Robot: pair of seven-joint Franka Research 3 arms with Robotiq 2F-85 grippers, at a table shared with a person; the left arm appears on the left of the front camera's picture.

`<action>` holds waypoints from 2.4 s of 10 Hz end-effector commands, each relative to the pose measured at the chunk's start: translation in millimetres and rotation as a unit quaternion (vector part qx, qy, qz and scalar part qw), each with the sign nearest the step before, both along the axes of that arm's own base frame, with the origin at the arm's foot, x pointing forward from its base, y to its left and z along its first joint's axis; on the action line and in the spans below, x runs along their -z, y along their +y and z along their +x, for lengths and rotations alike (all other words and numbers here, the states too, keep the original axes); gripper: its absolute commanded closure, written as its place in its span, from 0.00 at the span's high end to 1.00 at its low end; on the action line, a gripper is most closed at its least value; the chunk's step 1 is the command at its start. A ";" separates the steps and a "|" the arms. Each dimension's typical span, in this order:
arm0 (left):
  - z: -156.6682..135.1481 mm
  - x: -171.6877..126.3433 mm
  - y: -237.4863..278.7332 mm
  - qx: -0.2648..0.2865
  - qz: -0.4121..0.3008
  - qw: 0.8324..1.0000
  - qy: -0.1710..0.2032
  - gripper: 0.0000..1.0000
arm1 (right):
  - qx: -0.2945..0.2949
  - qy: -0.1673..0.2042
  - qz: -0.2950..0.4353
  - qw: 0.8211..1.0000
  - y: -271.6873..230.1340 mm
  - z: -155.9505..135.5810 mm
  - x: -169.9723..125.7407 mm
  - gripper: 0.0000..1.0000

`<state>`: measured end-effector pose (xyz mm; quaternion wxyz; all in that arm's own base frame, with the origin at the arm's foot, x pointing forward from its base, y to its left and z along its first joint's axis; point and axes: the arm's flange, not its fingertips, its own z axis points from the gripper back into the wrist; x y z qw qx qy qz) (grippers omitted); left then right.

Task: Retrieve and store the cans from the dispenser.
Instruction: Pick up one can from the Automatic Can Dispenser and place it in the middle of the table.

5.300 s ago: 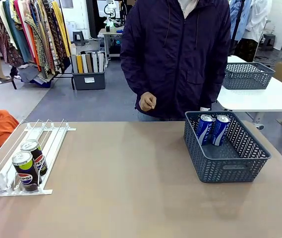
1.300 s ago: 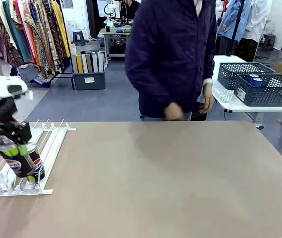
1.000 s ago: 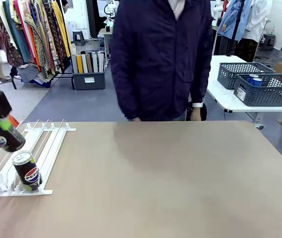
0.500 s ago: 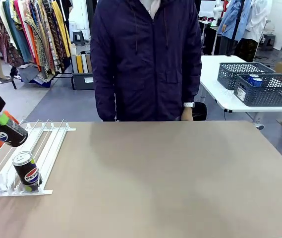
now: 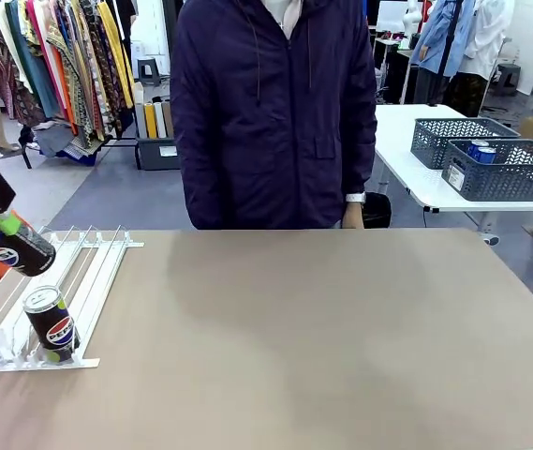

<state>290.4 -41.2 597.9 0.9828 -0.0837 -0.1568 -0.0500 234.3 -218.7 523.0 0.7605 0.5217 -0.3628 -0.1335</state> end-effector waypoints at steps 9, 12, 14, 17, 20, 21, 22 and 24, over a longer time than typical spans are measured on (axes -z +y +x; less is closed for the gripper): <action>201.4 83.3 -439.1 0.255 0.150 0.949 0.107 0.00 | 0.000 -0.020 0.002 1.000 -0.2 3.0 -2.1 1.00; 198.6 136.8 -460.4 0.293 0.178 0.933 0.108 0.00 | 0.000 -0.020 0.002 1.000 -0.2 3.0 -2.1 1.00; 191.8 150.6 -464.3 0.337 0.202 0.914 0.106 0.00 | 0.000 -0.020 0.002 1.000 -0.2 3.0 -2.1 1.00; 194.8 174.8 -460.4 0.379 0.229 0.889 0.121 0.00 | 0.000 -0.020 0.002 1.000 -0.2 3.0 -2.1 1.00; 201.5 182.1 -451.5 0.394 0.219 0.882 0.138 0.00 | 0.000 -0.020 0.002 1.000 -0.2 3.0 -2.1 1.00; 202.6 181.2 -450.9 0.397 0.209 0.881 0.147 0.00 | 0.000 -0.020 0.002 1.000 -0.2 3.0 -2.1 1.00; 204.1 180.5 -449.9 0.398 0.196 0.882 0.156 0.00 | 0.000 -0.020 0.002 1.000 -0.2 3.0 -2.1 1.00; 207.8 178.1 -448.1 0.327 0.172 0.912 0.180 0.00 | 0.000 -0.020 0.002 1.000 -0.2 3.0 -2.1 1.00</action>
